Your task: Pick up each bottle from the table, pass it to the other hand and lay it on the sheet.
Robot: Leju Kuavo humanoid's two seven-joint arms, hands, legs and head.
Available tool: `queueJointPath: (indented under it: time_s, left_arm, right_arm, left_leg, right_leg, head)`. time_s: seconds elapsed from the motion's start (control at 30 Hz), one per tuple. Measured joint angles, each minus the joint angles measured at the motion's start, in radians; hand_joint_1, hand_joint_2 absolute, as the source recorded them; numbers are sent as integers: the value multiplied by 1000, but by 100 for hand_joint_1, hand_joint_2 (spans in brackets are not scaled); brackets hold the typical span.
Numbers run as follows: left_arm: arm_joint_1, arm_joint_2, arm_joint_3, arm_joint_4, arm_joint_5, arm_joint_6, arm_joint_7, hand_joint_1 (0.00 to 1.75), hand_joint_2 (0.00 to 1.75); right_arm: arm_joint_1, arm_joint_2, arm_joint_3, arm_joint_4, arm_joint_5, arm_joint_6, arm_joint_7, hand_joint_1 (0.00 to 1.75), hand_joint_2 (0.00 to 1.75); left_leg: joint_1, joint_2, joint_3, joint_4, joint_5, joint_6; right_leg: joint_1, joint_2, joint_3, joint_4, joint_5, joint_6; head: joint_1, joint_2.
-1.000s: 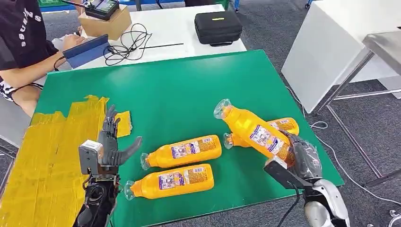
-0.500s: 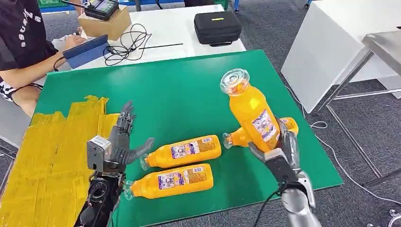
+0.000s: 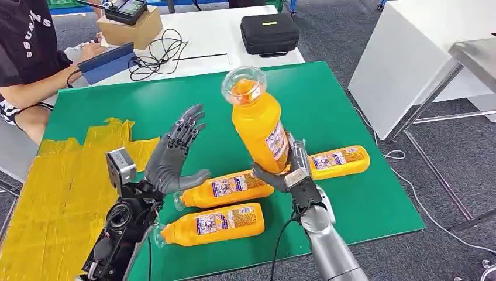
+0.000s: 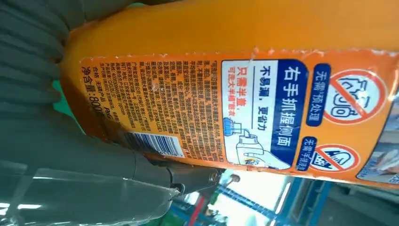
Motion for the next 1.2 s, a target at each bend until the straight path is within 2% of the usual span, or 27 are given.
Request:
queueJointPath:
  time_s: [0.4,0.7,1.0,1.2]
  left_arm:
    - [-19,20,-28,-5,13,0,-3,0,175]
    - [-37,20,-74,-43,37,-8,2,0,175]
    - [-60,21,-81,-46,62,22,4,0,175]
    - [-55,32,-60,-46,62,32,-2,0,175]
  right_arm:
    - [-25,5,32,18,-4,1,-16,175,175]
    - [-69,24,79,53,67,19,4,175,175]
    - [-155,88,239,238,124,38,24,175,175]
    - [-207,105,283,336,111,53,26,175,175]
  left_leg:
    - [0,-1,0,0,0,0]
    - [0,-1,-1,0,0,0]
    - [1,-1,0,0,1,-1]
    - [1,-1,-1,0,1,-1]
  right_leg:
    - [0,-1,0,0,0,0]
    - [0,0,0,0,0,0]
    - [1,0,0,0,0,0]
    - [0,-1,0,0,0,0]
  head:
    - [0,0]
    - [0,0]
    - [0,0]
    - [0,0]
